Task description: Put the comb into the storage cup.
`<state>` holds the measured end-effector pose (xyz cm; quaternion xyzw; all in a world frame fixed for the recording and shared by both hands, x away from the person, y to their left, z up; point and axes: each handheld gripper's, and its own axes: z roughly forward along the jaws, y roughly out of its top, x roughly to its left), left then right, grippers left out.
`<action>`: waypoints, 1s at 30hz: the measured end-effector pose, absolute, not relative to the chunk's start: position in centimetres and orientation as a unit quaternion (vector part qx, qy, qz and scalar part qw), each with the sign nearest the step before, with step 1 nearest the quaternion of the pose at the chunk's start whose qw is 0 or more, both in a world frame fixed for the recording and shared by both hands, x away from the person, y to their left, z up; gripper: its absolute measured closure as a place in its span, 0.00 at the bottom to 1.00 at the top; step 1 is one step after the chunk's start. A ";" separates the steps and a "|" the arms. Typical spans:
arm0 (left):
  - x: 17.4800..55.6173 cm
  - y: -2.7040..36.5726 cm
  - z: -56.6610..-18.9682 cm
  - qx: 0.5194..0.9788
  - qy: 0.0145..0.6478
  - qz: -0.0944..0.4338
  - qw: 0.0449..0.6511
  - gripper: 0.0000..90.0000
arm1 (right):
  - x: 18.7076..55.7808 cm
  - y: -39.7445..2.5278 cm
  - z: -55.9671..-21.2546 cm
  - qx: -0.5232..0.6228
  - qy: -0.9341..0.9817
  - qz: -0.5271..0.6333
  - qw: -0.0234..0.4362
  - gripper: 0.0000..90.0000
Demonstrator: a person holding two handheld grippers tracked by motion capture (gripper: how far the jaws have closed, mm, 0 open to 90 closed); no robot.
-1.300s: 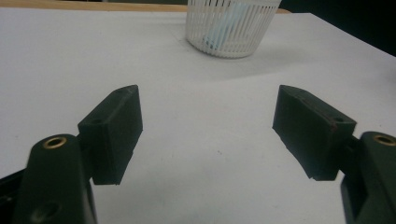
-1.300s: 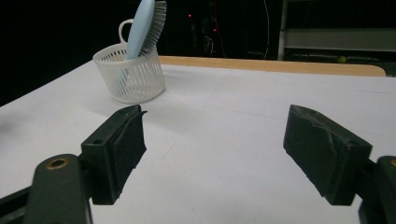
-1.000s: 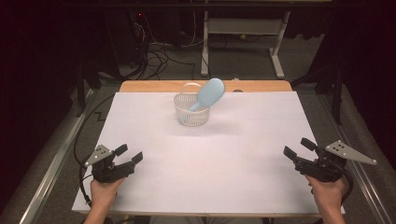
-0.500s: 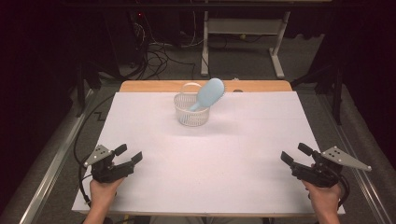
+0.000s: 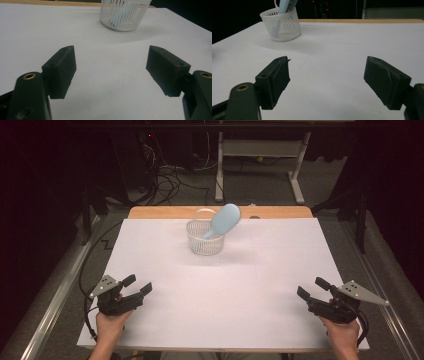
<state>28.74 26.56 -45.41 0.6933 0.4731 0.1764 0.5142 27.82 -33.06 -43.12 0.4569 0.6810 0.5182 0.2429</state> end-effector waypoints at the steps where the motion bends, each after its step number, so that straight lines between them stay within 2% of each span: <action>1: 28.8 26.6 -45.4 0.693 0.474 0.175 0.514 0.26 | 27.8 -33.0 -43.3 0.457 0.682 0.517 0.243 0.23; 30: 28.8 26.4 -45.4 0.699 0.469 0.174 0.511 0.26 | 28.5 -33.2 -46.2 0.469 0.688 0.501 0.236 0.24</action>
